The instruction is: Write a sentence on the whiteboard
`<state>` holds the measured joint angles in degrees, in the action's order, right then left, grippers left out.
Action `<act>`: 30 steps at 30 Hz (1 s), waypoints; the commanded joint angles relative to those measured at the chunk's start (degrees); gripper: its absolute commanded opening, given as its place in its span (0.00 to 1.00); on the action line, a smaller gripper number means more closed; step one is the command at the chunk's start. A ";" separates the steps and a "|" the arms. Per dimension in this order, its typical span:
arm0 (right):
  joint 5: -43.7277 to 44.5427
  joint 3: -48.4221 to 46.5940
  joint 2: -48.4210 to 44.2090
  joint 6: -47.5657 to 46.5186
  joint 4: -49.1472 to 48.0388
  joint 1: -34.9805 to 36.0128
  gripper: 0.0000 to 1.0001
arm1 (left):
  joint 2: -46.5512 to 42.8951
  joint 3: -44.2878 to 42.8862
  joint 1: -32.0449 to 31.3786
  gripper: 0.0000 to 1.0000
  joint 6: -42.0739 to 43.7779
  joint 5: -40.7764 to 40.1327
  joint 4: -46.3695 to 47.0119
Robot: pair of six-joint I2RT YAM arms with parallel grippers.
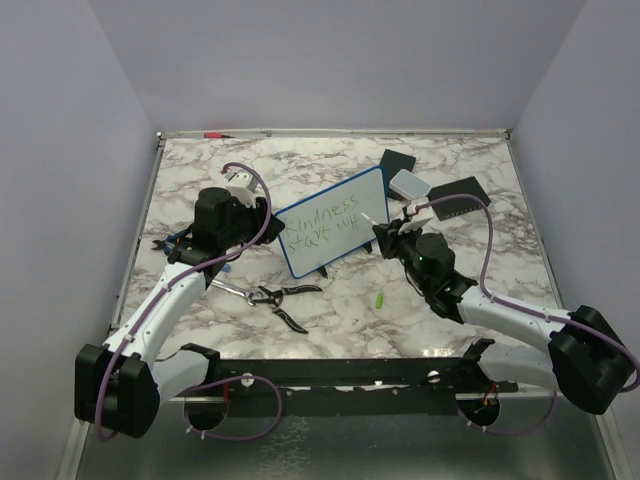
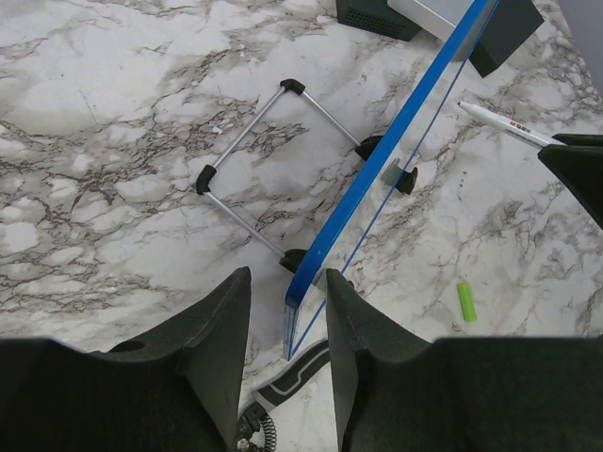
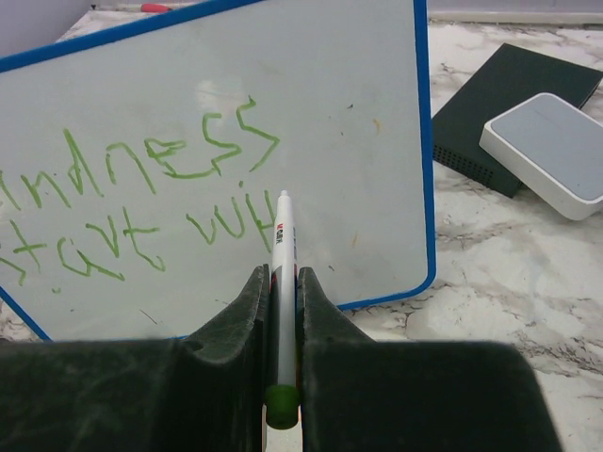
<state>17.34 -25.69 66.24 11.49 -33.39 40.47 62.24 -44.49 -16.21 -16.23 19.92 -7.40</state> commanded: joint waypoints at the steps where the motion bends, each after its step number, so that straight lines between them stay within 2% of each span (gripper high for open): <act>1: 1.57 -3.11 1.53 -2.06 -1.75 0.13 0.01 | -0.98 0.54 0.30 0.38 0.63 0.80 0.61; 13: 1.40 -5.46 5.55 -3.11 -3.79 0.09 0.01 | -0.96 0.52 0.30 0.38 0.68 0.90 0.59; 30: 1.61 -0.76 4.95 0.61 -1.13 0.09 0.01 | -1.15 0.52 0.30 0.37 0.76 0.89 0.47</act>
<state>17.39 -27.97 71.31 10.48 -35.42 40.47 62.24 -44.49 -16.21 -16.21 19.92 -7.40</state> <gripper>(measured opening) 0.105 0.372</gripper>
